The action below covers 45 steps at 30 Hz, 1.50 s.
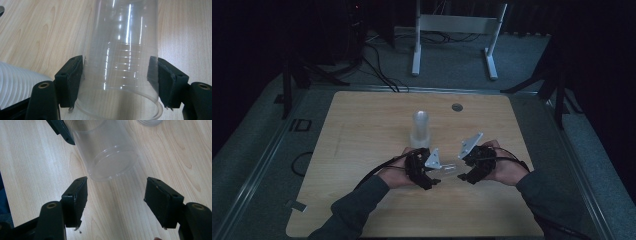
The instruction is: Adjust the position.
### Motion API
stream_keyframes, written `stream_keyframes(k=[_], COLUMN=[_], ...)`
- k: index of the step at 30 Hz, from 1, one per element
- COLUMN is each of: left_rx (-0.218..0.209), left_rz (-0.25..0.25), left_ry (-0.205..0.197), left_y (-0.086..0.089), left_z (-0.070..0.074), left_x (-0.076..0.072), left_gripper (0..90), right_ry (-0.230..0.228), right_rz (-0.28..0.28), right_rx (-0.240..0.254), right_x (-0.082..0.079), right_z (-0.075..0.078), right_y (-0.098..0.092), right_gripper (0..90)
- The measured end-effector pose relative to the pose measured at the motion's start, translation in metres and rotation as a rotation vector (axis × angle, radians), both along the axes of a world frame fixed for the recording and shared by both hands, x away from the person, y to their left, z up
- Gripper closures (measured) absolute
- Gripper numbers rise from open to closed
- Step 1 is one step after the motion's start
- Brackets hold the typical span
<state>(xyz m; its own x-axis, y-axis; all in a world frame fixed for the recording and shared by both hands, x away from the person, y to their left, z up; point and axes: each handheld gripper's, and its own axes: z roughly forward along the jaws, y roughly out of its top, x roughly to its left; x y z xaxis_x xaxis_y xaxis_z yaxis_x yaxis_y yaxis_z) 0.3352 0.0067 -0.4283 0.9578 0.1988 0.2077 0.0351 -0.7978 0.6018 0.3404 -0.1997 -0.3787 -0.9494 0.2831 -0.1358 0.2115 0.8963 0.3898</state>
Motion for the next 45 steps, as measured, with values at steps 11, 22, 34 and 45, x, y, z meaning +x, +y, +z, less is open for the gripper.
stream_keyframes(k=[11, 22, 34, 45], left_rx=[0.025, 0.045, 0.045, 0.035], left_rz=[-0.02, -0.046, -0.079, -0.09], left_ry=[-0.002, -0.014, -0.029, -0.033], left_y=[-0.004, -0.01, -0.012, -0.013], left_z=[0.0, -0.002, 0.002, 0.002], left_x=[-0.003, -0.007, -0.01, -0.013], left_gripper=[29.8, 29.8, 29.6, 29.4], right_ry=[0.021, 0.045, 0.067, 0.084], right_rz=[0.039, 0.066, 0.079, 0.081], right_rx=[-0.02, -0.034, -0.057, -0.062], right_x=[-0.002, -0.003, -0.005, -0.006], right_z=[-0.004, -0.009, -0.017, -0.02], right_y=[0.009, 0.016, 0.021, 0.022], right_gripper=[34.3, 32.8, 32.4, 36.4])
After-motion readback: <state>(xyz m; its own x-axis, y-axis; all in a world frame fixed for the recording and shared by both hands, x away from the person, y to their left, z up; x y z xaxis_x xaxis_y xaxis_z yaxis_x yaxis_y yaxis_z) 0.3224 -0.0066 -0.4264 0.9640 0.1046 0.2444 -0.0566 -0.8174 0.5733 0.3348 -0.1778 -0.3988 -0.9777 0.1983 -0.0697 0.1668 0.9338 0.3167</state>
